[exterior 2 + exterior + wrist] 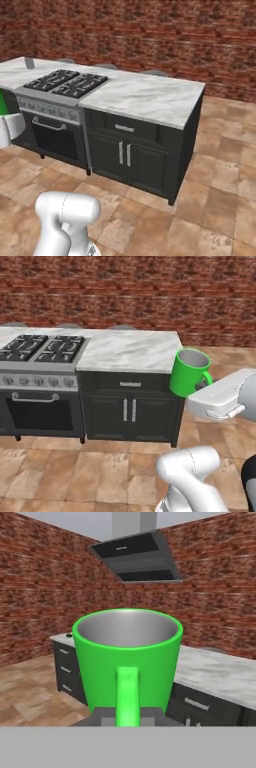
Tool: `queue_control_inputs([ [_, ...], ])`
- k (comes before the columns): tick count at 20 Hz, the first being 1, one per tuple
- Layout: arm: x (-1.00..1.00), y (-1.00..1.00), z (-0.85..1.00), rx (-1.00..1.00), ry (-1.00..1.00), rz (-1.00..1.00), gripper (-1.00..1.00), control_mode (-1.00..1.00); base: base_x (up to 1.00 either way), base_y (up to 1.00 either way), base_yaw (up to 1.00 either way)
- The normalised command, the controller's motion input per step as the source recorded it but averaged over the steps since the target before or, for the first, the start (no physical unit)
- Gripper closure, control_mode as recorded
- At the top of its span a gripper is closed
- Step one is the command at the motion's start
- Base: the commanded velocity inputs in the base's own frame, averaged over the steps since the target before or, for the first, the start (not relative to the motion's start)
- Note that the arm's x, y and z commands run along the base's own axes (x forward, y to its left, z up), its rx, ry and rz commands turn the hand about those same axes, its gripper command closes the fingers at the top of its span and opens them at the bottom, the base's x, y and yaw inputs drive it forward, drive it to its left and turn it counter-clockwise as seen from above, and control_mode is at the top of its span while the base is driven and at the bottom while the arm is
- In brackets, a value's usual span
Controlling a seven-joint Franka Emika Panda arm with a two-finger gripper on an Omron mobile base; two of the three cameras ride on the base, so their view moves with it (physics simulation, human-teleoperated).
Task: Open the cabinet directly in front. Then move the beer and the mug to the dining counter with the jar on it.
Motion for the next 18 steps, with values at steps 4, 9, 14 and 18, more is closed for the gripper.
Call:
queue_control_inputs([
  [4,0.00,0.00,0.00,0.00,0.00,0.00,1.00,1.00,1.00,0.00,-0.05],
  [9,0.00,0.00,0.00,0.00,0.00,0.00,1.00,1.00,1.00,0.02,-0.06],
  [14,0.00,0.00,0.00,0.00,0.00,0.00,1.00,1.00,0.57,0.83,-0.06],
  [18,0.00,0.00,0.00,0.00,0.00,0.00,1.00,1.00,0.47,1.00,-0.11],
])
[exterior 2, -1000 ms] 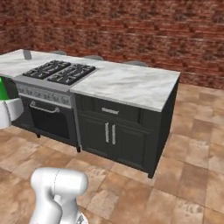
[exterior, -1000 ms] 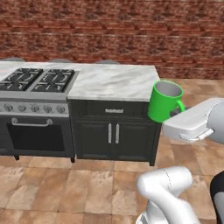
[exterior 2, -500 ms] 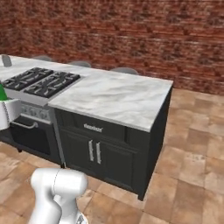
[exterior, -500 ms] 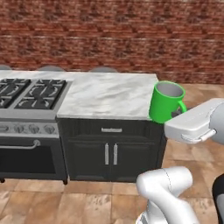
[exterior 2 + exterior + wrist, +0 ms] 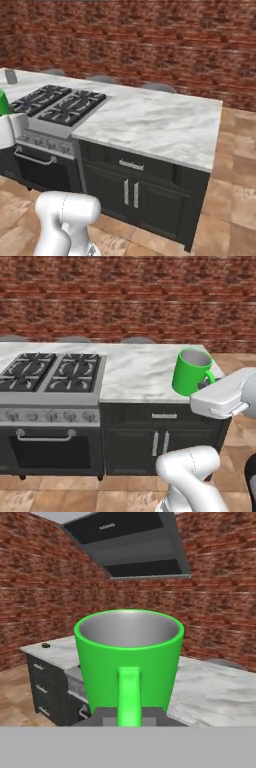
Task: Open the cabinet directly in front. Then move the beer and the mug to the dining counter with the jar on it.
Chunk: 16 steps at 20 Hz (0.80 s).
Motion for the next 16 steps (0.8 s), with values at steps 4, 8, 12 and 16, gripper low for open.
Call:
queue_control_inputs([
  [4,0.00,0.00,0.00,0.00,0.00,0.00,1.00,1.00,0.48,1.00,-0.14],
  [8,0.00,0.00,0.00,0.00,0.00,0.00,1.00,1.00,0.48,1.00,-0.15],
  [12,0.00,0.00,0.00,0.00,0.00,0.00,1.00,1.00,0.44,1.00,-0.14],
  [16,0.00,0.00,0.00,0.00,0.00,0.00,1.00,1.00,0.18,1.00,-0.11],
])
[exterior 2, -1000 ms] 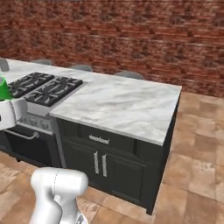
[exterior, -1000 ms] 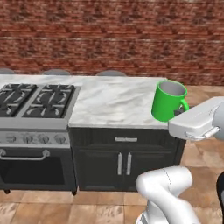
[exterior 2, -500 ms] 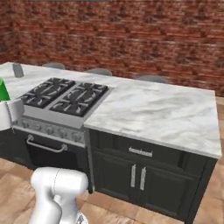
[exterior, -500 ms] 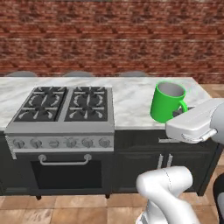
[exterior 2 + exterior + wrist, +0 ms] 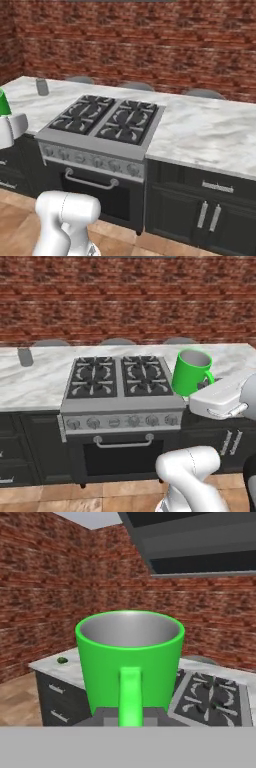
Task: Open the cabinet directly in front. Then move the beer and the mug to the dining counter with the jar on it.
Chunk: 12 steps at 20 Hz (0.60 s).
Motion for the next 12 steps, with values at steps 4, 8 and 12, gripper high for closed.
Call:
queue_control_inputs([
  [4,0.00,0.00,0.00,0.00,0.00,0.00,1.00,1.00,0.16,1.00,-0.11],
  [8,0.00,0.00,0.00,0.00,0.00,0.00,1.00,1.00,0.22,1.00,-0.12],
  [12,0.00,0.00,0.00,0.00,0.00,0.00,1.00,1.00,0.32,1.00,-0.11],
])
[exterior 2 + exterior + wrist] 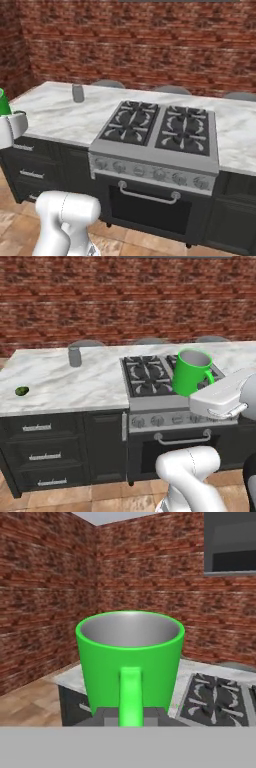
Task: Open the cabinet directly in front. Then move the beer and the mug to the dining counter with the jar on it.
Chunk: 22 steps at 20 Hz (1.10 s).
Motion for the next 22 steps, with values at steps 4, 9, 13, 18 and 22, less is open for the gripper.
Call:
queue_control_inputs([
  [4,0.00,0.00,0.00,0.00,0.00,0.00,1.00,1.00,0.30,1.00,-0.08],
  [9,0.00,0.00,0.00,0.00,0.00,0.00,1.00,1.00,0.24,1.00,-0.04],
  [13,0.00,0.00,0.00,0.00,0.00,0.00,1.00,1.00,0.25,1.00,-0.03],
  [18,0.00,0.00,0.00,0.00,0.00,0.00,1.00,1.00,0.35,1.00,-0.04],
  [22,0.00,0.00,0.00,0.00,0.00,0.00,1.00,1.00,0.49,1.00,-0.06],
])
